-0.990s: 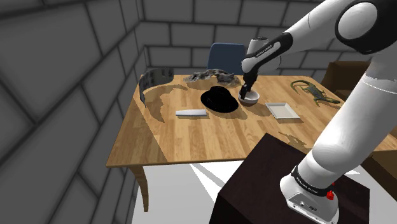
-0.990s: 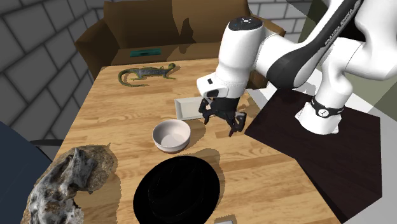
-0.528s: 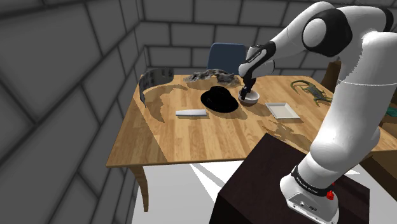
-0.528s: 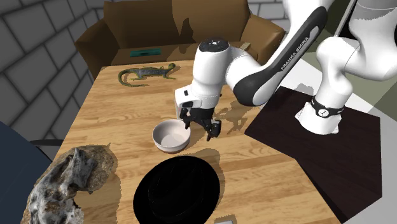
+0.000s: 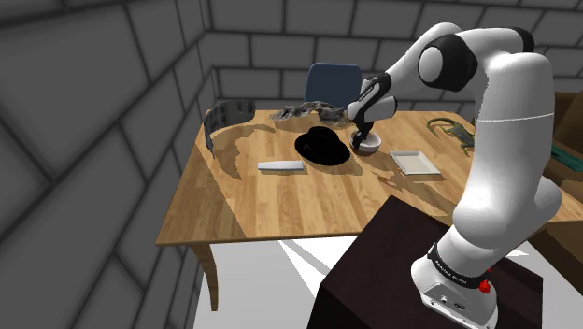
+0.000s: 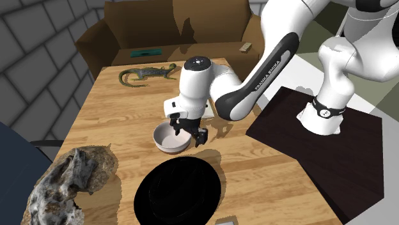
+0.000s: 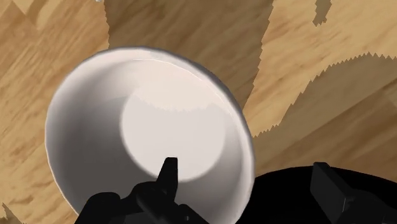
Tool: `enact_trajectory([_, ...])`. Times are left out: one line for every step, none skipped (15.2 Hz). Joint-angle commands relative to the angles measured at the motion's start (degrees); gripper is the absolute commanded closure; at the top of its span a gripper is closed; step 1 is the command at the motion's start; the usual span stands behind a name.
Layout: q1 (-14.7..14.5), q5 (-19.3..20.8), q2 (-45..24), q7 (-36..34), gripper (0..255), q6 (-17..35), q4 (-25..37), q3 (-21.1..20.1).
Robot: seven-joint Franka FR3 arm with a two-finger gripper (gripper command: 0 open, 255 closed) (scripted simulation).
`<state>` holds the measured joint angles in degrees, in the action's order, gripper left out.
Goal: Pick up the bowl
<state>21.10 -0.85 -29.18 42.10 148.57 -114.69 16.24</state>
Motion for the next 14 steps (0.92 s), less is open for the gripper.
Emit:
enact_trajectory([0.4,-0.4,-1.6,0.2,0,1.0,0.6,-0.4])
enact_trajectory([0.5,-0.6,-2.2,0.2,0,1.6,0.7,-0.5])
enact_trajectory([0.7,-0.8,-3.2,0.3,0,2.4,0.8,-0.7])
enact_trajectory([0.7,-0.8,-3.2,0.3,0,2.4,0.8,-0.7])
enact_trajectory([0.7,-0.8,-3.2,0.3,0,2.4,0.8,-0.7])
enact_trajectory([0.7,-0.8,-3.2,0.3,255,2.4,0.8,-0.7])
enact_trajectory([0.7,-0.8,-3.1,0.3,255,2.4,0.8,-0.7])
enact_trajectory([0.7,-0.8,-3.2,0.3,255,2.4,0.8,-0.7])
enact_trajectory([0.7,-0.8,-3.2,0.3,255,2.4,0.8,-0.7])
enact_trajectory([0.7,-0.8,-3.2,0.3,255,2.4,0.8,-0.7])
enact_trajectory([0.7,-0.8,-3.2,0.3,255,2.4,0.8,-0.7])
enact_trajectory([0.7,-0.8,-3.2,0.3,255,2.4,0.8,-0.7])
enact_trajectory([0.7,-0.8,-3.2,0.3,255,2.4,0.8,-0.7])
enact_trajectory([0.7,-0.8,-3.2,0.3,255,2.4,0.8,-0.7])
